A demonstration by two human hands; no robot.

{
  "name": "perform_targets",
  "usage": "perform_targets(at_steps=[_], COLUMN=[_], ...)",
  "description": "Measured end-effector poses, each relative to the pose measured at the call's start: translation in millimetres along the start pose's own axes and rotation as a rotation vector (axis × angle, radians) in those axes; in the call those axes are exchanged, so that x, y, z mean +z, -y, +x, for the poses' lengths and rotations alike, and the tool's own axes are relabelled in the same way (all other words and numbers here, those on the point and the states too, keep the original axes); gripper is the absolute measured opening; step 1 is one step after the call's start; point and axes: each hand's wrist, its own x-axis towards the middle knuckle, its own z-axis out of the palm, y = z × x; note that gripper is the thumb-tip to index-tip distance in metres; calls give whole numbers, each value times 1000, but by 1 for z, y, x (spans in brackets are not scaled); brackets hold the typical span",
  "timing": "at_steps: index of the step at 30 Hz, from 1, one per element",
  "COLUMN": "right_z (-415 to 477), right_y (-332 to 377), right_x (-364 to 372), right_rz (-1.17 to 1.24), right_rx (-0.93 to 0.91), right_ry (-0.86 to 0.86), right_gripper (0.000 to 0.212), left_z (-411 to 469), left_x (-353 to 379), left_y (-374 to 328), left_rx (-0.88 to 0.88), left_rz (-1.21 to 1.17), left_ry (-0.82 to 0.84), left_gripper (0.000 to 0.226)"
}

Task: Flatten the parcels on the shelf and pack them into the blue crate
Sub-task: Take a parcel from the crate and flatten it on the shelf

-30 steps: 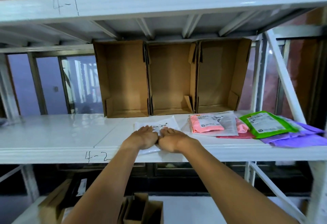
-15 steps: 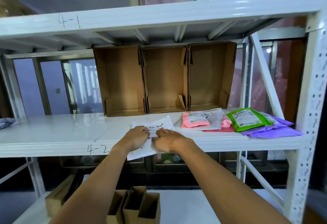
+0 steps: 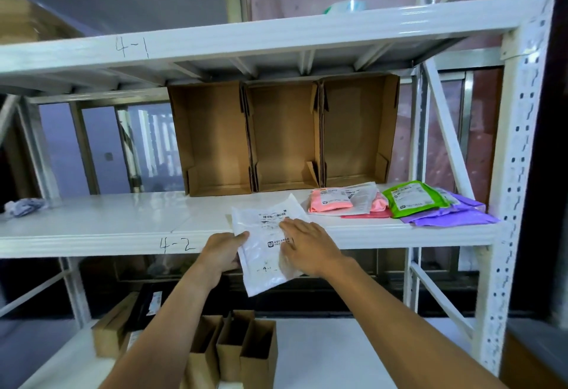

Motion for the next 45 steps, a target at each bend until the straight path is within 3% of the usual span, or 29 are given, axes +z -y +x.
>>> perform_targets(at_steps=[5,8,11,16,21,45], right_z=[-26,-43,-58,-78,-110,-279], right_y=[-7,-18,-33,-59,-85,-173], right_x=[13,15,18,24,35,138], right_rz=[94,55,176,624,763,830], right_rx=[-25,105,279,513,573,1026], right_ry=[-296,-506,-581,-346,-303,-173], right_gripper=[43,35,27,26,13,20], left_z=[-10,-17,-27,-33,-40,-76], left_x=[10,16,21,38,62,185], left_y=[8,20,31,55,78,239], left_rx=[35,38,57,66,31,-243], left_rz=[-93,-126,-160,-175,-118,102], left_ry=[14,64,105,153,233,491], left_gripper=[11,12,15,15,14,26])
